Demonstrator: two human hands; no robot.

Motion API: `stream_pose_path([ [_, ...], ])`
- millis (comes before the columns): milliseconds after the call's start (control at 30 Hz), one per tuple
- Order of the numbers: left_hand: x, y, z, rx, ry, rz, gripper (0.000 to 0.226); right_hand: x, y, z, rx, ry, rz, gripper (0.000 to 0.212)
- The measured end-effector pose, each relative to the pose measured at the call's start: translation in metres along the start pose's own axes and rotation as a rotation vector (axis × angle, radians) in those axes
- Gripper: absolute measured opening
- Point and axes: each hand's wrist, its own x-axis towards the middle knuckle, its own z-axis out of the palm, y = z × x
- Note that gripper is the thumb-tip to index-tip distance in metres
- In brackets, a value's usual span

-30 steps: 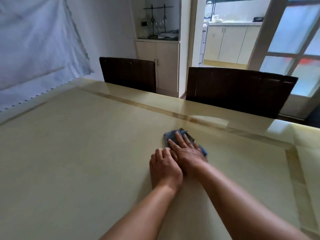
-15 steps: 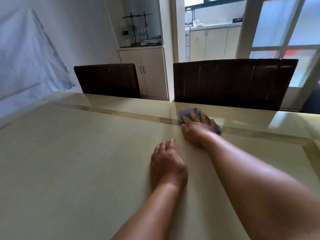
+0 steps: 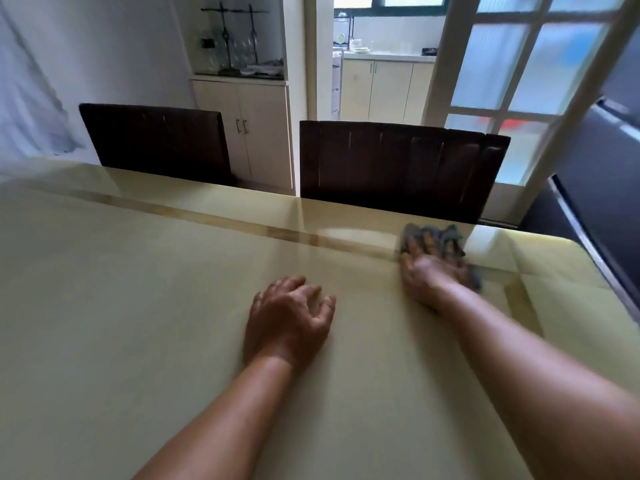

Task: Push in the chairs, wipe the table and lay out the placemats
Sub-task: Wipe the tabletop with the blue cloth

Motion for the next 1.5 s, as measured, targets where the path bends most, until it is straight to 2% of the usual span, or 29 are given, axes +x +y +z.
stream_pose_path([
  [133,-0.002,0.005,-0.002,0.031,-0.008,-0.011,0.058,-0.039,-0.057,0.014,0.003,-0.062,-0.316,0.053],
  [233,-0.005,0.006,-0.004,0.027,-0.009,-0.01,0.046,-0.038,-0.048,0.009,0.056,-0.098,-0.391,0.051],
  [300,-0.006,0.006,-0.005,0.02,-0.005,0.001,0.04,-0.028,-0.014,0.0,0.092,-0.091,-0.307,0.051],
  [500,-0.005,0.006,-0.002,0.028,-0.005,-0.001,0.04,-0.015,0.131,-0.03,0.016,-0.011,0.125,0.052],
  [567,-0.004,0.006,-0.001,0.037,-0.004,0.003,0.04,-0.019,0.154,-0.035,0.026,-0.012,0.182,0.052],
  [667,-0.003,0.007,-0.001,0.041,0.004,0.001,0.04,-0.023,0.148,-0.034,0.026,-0.006,0.195,0.053],
  [767,-0.005,0.01,-0.002,0.05,0.002,-0.002,0.04,-0.032,0.117,-0.026,0.007,-0.013,0.098,0.054],
  [1033,-0.005,0.008,-0.001,0.032,0.04,0.002,0.038,-0.079,-0.016,0.007,0.047,-0.078,-0.345,0.053],
  [1167,-0.004,0.007,-0.001,0.013,0.056,0.025,0.036,-0.108,-0.028,0.02,0.055,-0.065,-0.54,0.052],
  [1267,-0.002,0.006,-0.001,0.006,0.053,0.035,0.035,-0.109,0.018,0.015,0.093,-0.051,-0.45,0.05],
  [1433,-0.01,0.011,-0.002,0.007,0.044,0.114,0.028,-0.133,0.125,-0.004,0.073,-0.018,0.025,0.052],
  [1500,-0.014,0.012,-0.007,0.036,0.03,0.12,0.028,-0.161,0.135,-0.007,0.076,-0.012,0.184,0.053],
])
